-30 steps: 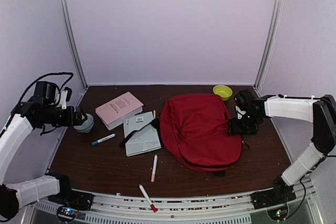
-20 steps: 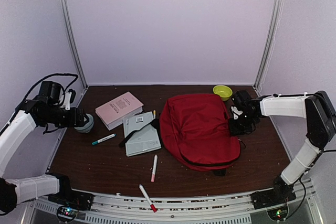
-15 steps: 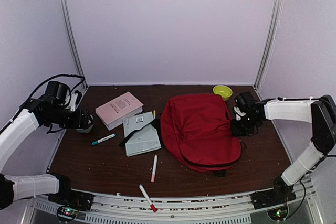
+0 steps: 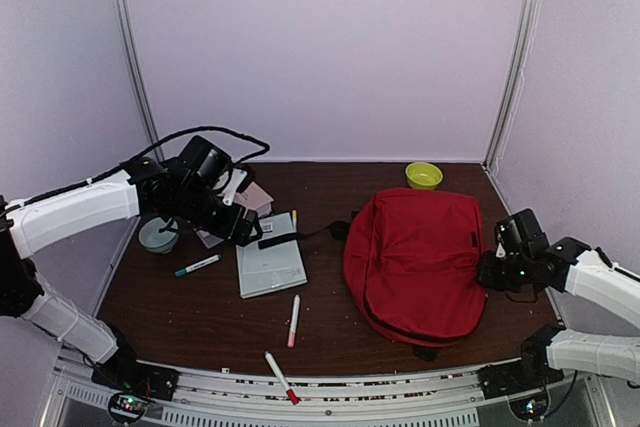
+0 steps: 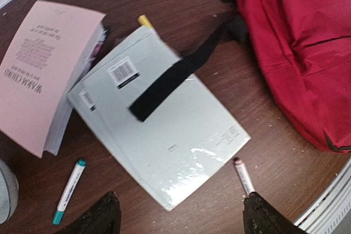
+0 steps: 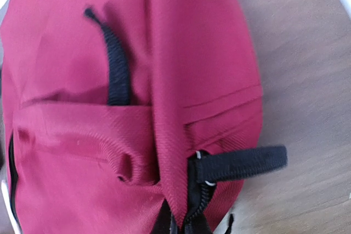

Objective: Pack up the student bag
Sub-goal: Move the student bag to the center of the board, then adjust the student bag at the center of the board.

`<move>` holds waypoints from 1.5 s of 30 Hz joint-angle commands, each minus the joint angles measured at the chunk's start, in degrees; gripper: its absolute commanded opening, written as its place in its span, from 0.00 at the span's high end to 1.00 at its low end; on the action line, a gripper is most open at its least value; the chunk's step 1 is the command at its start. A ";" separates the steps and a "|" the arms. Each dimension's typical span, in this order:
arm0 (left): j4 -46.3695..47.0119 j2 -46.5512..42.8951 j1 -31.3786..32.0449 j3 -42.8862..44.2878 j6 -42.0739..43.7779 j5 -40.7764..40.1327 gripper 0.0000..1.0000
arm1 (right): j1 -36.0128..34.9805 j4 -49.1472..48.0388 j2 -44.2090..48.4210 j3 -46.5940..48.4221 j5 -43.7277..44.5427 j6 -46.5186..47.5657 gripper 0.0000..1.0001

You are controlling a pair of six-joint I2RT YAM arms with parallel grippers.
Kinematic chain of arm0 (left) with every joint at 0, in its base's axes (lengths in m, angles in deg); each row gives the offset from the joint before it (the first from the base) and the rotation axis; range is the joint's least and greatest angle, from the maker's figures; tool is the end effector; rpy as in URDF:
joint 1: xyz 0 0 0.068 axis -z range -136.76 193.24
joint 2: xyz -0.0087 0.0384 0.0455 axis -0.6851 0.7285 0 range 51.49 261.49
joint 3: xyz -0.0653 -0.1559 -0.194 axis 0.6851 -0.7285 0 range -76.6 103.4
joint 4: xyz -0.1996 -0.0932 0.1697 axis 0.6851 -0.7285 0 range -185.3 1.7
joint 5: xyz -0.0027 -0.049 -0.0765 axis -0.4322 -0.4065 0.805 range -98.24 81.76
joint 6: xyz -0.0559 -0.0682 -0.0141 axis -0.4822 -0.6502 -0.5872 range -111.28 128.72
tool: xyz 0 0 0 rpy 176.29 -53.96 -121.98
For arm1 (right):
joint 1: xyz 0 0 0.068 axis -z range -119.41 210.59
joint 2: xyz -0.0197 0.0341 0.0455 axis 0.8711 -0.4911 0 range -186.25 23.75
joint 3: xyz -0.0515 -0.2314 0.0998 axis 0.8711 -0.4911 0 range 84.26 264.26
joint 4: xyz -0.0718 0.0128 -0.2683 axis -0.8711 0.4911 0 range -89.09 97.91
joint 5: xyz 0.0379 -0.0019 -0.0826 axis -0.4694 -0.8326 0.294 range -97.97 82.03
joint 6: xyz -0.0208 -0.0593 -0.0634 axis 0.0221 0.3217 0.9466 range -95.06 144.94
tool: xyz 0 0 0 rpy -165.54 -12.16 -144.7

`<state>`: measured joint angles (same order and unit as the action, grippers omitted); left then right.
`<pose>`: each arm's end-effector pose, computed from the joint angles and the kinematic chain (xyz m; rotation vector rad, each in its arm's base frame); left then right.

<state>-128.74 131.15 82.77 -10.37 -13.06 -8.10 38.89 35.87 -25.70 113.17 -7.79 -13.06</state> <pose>0.2586 -0.2135 0.2307 0.3970 2.5362 -0.4295 0.1978 0.0785 0.1394 0.3684 2.5631 0.3967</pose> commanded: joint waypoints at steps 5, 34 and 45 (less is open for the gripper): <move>8.59 8.98 11.45 3.85 -5.15 1.71 0.22 | -15.17 -1.04 2.61 -1.90 -7.51 -9.68 0.99; 15.01 27.65 23.30 10.11 -18.78 2.76 0.27 | -1.09 -1.38 -13.70 11.39 5.08 3.25 0.19; 19.01 30.22 24.02 11.41 -20.22 2.81 0.79 | 1.60 -6.97 -15.24 7.28 0.97 4.70 0.68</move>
<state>-113.29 160.89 106.46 -1.25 -33.12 -4.71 39.55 31.76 -42.66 122.54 -5.54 -9.00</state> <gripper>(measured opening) 0.300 0.364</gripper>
